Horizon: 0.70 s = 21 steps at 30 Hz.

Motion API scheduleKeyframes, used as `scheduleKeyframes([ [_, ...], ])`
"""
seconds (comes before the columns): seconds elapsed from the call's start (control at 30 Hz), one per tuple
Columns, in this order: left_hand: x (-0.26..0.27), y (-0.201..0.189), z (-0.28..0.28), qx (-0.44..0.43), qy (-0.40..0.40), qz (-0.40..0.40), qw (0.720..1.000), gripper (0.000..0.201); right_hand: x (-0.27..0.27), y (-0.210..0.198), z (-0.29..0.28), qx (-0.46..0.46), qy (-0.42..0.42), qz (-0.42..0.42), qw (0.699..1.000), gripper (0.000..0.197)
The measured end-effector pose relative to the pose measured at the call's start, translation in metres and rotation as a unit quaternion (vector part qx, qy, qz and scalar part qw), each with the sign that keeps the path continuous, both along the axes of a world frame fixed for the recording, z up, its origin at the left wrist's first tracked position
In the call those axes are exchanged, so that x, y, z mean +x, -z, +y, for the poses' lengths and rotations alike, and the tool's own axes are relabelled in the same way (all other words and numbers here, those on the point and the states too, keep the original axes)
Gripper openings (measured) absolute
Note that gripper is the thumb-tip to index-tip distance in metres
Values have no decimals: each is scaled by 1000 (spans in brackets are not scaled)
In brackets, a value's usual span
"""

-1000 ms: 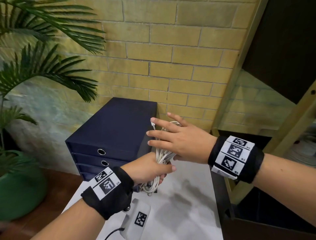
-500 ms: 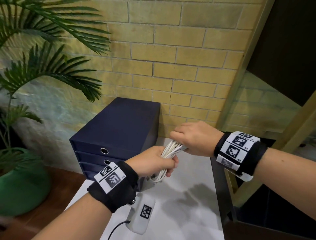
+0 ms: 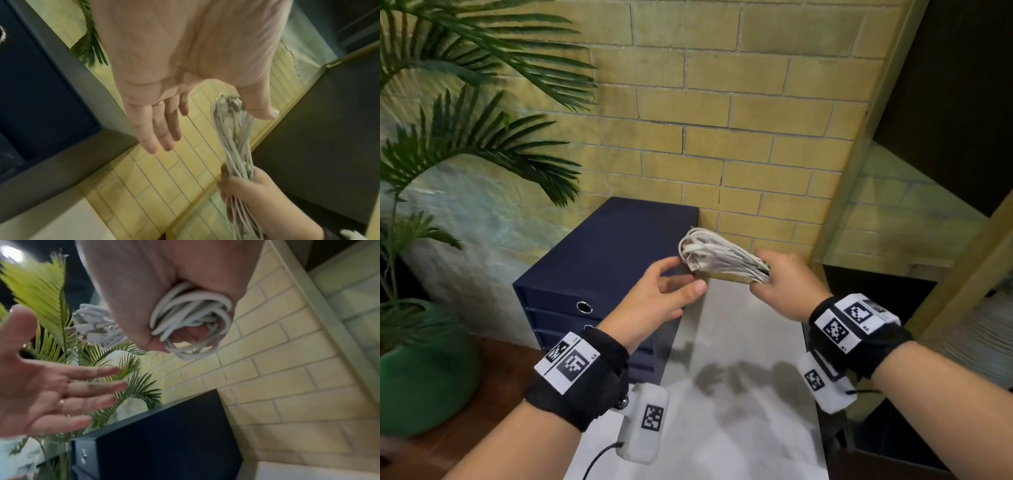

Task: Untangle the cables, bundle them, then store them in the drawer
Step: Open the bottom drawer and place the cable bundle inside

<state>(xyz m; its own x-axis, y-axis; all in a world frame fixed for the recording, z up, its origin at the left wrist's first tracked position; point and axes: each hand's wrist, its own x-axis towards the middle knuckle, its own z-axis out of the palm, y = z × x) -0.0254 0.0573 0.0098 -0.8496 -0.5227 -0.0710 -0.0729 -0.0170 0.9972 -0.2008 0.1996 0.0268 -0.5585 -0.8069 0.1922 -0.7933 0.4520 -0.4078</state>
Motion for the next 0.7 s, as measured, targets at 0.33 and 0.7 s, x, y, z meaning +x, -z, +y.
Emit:
scheduleKeyframes([
  [0.33, -31, 3, 29, 242, -107, 77, 961, 15, 57, 38, -21, 59, -91, 70, 992, 52],
  [0.7, -30, 12, 20, 295, -208, 127, 924, 8, 54, 46, -30, 44, -100, 79, 991, 26],
])
